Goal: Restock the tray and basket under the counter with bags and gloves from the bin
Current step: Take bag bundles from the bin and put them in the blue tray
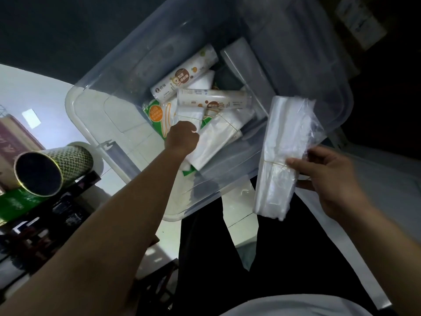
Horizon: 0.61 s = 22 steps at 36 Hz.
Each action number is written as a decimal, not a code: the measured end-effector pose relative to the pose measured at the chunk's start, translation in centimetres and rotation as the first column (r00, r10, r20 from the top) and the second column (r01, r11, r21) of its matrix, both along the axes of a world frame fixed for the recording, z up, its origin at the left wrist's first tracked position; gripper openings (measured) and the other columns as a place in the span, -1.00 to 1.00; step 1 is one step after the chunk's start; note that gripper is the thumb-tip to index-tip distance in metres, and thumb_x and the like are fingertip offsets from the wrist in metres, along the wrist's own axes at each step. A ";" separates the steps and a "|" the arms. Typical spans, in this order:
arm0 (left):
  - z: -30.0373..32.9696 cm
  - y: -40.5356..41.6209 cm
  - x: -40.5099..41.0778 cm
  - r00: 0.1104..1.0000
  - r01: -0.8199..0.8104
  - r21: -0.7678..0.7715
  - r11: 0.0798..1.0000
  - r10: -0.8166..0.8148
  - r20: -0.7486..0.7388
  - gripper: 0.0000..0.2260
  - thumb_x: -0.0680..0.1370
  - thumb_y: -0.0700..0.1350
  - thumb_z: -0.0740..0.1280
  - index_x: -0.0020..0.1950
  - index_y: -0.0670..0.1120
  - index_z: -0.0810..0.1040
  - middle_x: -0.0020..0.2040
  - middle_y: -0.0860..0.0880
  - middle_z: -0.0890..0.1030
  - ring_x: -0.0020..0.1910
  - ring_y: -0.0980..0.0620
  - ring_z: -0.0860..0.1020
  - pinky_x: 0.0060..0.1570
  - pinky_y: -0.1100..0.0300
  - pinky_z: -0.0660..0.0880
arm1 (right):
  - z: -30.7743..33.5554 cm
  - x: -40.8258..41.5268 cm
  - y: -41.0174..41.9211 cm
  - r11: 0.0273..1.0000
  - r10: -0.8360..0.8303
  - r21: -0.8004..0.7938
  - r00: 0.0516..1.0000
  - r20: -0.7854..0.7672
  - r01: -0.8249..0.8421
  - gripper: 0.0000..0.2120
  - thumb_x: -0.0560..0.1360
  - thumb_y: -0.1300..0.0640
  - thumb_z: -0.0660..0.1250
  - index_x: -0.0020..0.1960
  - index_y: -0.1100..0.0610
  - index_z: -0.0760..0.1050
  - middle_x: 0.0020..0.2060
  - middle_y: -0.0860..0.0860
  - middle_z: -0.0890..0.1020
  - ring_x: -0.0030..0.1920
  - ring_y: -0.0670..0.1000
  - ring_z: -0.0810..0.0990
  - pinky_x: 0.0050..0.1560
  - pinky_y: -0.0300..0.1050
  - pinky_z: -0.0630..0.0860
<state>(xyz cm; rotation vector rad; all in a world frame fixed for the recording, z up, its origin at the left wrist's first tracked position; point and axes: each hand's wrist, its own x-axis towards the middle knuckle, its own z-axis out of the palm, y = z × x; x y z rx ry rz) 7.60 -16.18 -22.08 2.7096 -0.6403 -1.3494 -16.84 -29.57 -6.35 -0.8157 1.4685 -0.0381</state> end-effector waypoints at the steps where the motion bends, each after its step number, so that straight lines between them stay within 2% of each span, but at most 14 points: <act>1: -0.2 0.3 0.2 0.999 -0.037 -0.001 0.999 0.037 0.027 -0.72 0.53 -0.15 0.31 0.22 -0.09 0.62 0.30 -0.08 0.58 0.26 -0.11 0.52 0.21 0.10 0.42 | 0.0 -0.1 0.0 1.000 0.004 -0.002 1.000 0.000 -0.004 -0.82 0.42 0.39 0.43 -0.08 0.15 0.61 -0.20 0.09 0.65 -0.30 -0.07 0.68 -0.36 -0.19 0.59; 3: -0.5 0.6 0.3 0.992 -0.078 -0.012 0.997 0.078 0.096 -0.70 0.53 -0.14 0.32 0.26 -0.08 0.58 0.30 -0.09 0.56 0.26 -0.11 0.51 0.18 0.08 0.43 | 0.0 -0.2 0.1 1.000 -0.002 -0.013 1.000 0.000 0.002 -0.83 0.42 0.39 0.43 -0.10 0.15 0.62 -0.21 0.09 0.64 -0.31 -0.07 0.67 -0.36 -0.20 0.58; 6: -0.7 0.3 0.1 0.967 -0.115 -0.003 0.993 0.113 0.229 -0.51 0.51 -0.08 0.39 0.43 -0.06 0.40 0.35 -0.14 0.47 0.32 -0.17 0.45 0.21 -0.05 0.44 | -0.2 -0.6 0.5 0.999 -0.018 -0.041 1.000 -0.016 0.017 -0.84 0.41 0.37 0.45 -0.19 0.13 0.60 -0.23 0.12 0.59 -0.33 -0.08 0.65 -0.34 -0.19 0.60; 10: -1.4 -0.4 0.0 0.966 -0.249 0.097 0.964 0.239 0.101 -0.33 0.48 -0.06 0.43 0.53 -0.08 0.21 0.41 -0.18 0.41 0.39 -0.23 0.39 0.30 -0.13 0.40 | -0.4 -1.2 1.1 0.997 -0.054 -0.051 0.998 -0.041 0.052 -0.88 0.41 0.36 0.46 -0.20 0.17 0.59 -0.18 0.19 0.54 -0.35 -0.08 0.63 -0.32 -0.17 0.60; 12: -1.5 -0.6 -0.1 0.956 -0.268 0.093 0.959 0.253 0.147 -0.32 0.49 -0.10 0.41 0.54 -0.09 0.19 0.44 -0.20 0.37 0.41 -0.23 0.35 0.33 -0.11 0.38 | -0.5 -1.3 1.2 0.996 -0.070 -0.051 0.997 -0.041 0.068 -0.88 0.40 0.36 0.46 -0.20 0.18 0.59 -0.18 0.20 0.53 -0.35 -0.07 0.63 -0.34 -0.19 0.58; 15: -0.8 -1.5 -0.8 0.919 -0.195 -0.141 0.971 0.231 0.320 -0.45 0.49 -0.15 0.39 0.45 -0.14 0.33 0.38 -0.20 0.41 0.35 -0.21 0.39 0.28 -0.06 0.43 | -0.5 -1.5 1.3 0.993 -0.107 -0.056 0.994 -0.015 0.106 -0.83 0.40 0.38 0.45 -0.24 0.14 0.61 -0.24 0.13 0.58 -0.35 -0.06 0.65 -0.36 -0.19 0.58; 17: -0.1 -2.8 -1.7 0.907 -0.099 -0.330 0.939 0.221 0.358 -0.58 0.48 -0.19 0.37 0.33 -0.14 0.45 0.27 -0.19 0.48 0.24 -0.18 0.46 0.17 -0.04 0.48 | -0.5 -1.7 1.4 0.990 -0.122 -0.069 0.992 -0.009 0.121 -0.81 0.40 0.38 0.45 -0.24 0.11 0.62 -0.28 0.07 0.61 -0.33 -0.04 0.67 -0.34 -0.17 0.59; 19: 0.7 -4.6 -2.9 0.905 0.017 -0.434 0.901 0.170 0.389 -0.64 0.46 -0.21 0.35 0.26 -0.11 0.49 0.19 -0.17 0.51 0.15 -0.15 0.48 0.09 0.00 0.48 | -0.5 -2.0 1.5 0.988 -0.131 -0.081 0.991 -0.014 0.129 -0.82 0.40 0.37 0.46 -0.23 0.10 0.62 -0.27 0.07 0.62 -0.30 -0.01 0.68 -0.32 -0.14 0.60; 20: 0.9 -5.7 -3.5 0.909 0.024 -0.473 0.881 0.178 0.378 -0.64 0.45 -0.21 0.34 0.25 -0.10 0.50 0.17 -0.16 0.51 0.13 -0.14 0.48 0.08 0.02 0.47 | -0.6 -2.1 1.5 0.987 -0.132 -0.089 0.991 -0.021 0.130 -0.83 0.39 0.36 0.46 -0.22 0.10 0.62 -0.25 0.09 0.62 -0.29 0.01 0.68 -0.30 -0.13 0.61; 22: 1.1 -8.2 -4.3 0.946 -0.090 -0.534 0.841 0.240 0.219 -0.65 0.46 -0.24 0.31 0.25 -0.12 0.50 0.18 -0.15 0.51 0.15 -0.13 0.48 0.08 0.01 0.48 | -0.6 -2.3 1.5 0.986 -0.136 -0.103 0.990 -0.036 0.132 -0.84 0.39 0.35 0.47 -0.22 0.11 0.62 -0.23 0.11 0.61 -0.28 0.02 0.68 -0.27 -0.10 0.64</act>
